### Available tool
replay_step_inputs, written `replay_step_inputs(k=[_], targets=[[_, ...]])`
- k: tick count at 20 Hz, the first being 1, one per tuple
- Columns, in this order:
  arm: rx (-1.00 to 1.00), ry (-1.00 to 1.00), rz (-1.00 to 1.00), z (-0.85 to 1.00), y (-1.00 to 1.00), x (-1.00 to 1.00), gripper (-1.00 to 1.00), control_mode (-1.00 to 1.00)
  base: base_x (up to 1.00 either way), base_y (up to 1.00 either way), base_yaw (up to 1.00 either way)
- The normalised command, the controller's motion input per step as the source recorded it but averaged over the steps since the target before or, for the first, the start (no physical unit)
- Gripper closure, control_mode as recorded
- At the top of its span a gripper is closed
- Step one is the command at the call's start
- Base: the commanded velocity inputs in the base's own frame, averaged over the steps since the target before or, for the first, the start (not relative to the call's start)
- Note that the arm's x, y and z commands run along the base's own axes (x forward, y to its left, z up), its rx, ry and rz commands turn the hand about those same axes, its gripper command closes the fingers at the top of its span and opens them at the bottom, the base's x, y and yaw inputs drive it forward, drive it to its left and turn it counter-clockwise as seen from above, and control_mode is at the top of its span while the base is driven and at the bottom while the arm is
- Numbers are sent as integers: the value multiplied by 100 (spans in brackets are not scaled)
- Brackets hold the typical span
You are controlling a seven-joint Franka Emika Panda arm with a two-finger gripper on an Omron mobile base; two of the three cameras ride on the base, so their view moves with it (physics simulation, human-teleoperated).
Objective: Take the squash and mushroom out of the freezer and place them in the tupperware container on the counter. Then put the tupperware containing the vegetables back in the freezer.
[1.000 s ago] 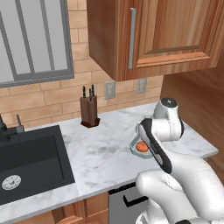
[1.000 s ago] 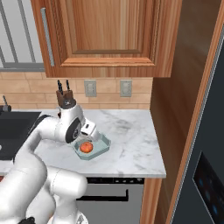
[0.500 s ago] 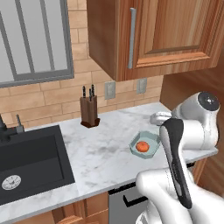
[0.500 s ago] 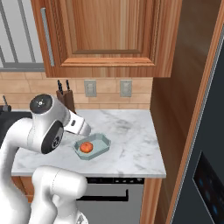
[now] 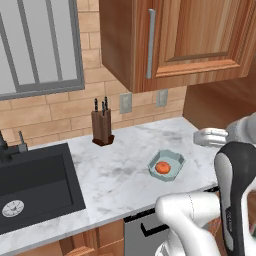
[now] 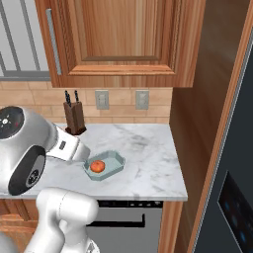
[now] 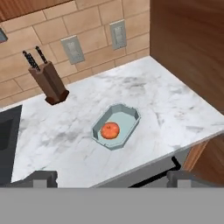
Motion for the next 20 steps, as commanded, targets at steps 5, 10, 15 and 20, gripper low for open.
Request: replay_step_inputs(k=[5, 10, 15, 20], targets=[[0, 0, 0, 0, 0, 0, -100, 100, -100, 0, -10], [0, 0, 0, 0, 0, 0, -100, 100, -100, 0, -17], [0, 0, 0, 0, 0, 0, -100, 100, -100, -2, -17], [0, 0, 0, 0, 0, 0, -100, 100, -71, -54, 4]])
